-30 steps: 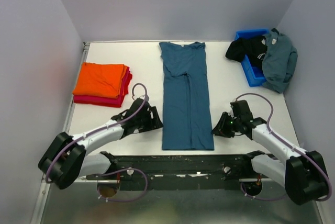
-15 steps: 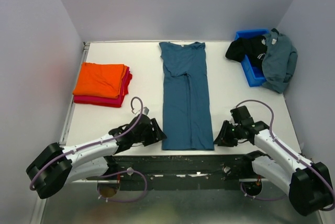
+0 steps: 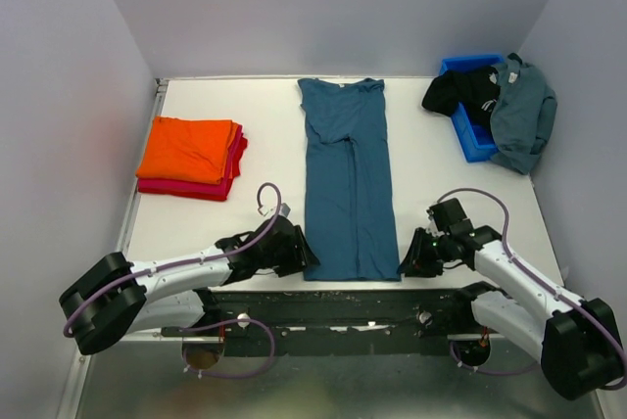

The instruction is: Fold and stack the t-shirts

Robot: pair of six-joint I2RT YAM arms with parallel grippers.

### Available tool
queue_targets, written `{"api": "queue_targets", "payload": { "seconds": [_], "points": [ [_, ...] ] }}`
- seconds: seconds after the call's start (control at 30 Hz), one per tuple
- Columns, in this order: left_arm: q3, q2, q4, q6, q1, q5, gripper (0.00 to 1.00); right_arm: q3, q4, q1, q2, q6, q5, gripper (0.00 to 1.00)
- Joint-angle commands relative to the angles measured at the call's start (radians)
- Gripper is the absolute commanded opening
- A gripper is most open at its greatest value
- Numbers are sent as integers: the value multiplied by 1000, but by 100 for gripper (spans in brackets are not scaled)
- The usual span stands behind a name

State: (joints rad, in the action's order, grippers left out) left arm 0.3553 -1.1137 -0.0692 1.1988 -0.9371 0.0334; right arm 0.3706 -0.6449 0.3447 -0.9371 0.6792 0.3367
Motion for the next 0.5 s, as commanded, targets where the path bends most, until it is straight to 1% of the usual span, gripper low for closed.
{"api": "queue_targets", "payload": {
  "seconds": [0.0,0.03,0.07,0.17,0.27,0.33,0.4,0.43,0.47],
  "points": [
    [-29,-23,-86,7,-14,-26,61,-15,-12,14,-22,-23,64,37],
    [-29,-20,-92,8,-15,-26,61,-15,-13,16,-35,-24,64,36],
    [-29,-14,-98,8,-16,-26,60,-15,-15,17,-45,-26,64,32],
    [-30,5,-119,8,-16,-56,60,-15,-13,30,-45,-18,70,31],
    [-39,21,-126,13,-17,-55,57,-16,-9,39,-35,-12,68,26],
    [-45,26,-126,16,-17,-53,55,-15,-4,42,-46,-10,71,25],
    [-49,26,-130,18,-17,-52,54,-15,4,45,-58,-9,74,14],
    [-49,26,-130,18,-17,-50,54,-15,7,46,-63,-9,79,11],
    [-46,28,-141,19,-17,-56,54,-12,7,48,-66,-10,84,6]
  ]
}}
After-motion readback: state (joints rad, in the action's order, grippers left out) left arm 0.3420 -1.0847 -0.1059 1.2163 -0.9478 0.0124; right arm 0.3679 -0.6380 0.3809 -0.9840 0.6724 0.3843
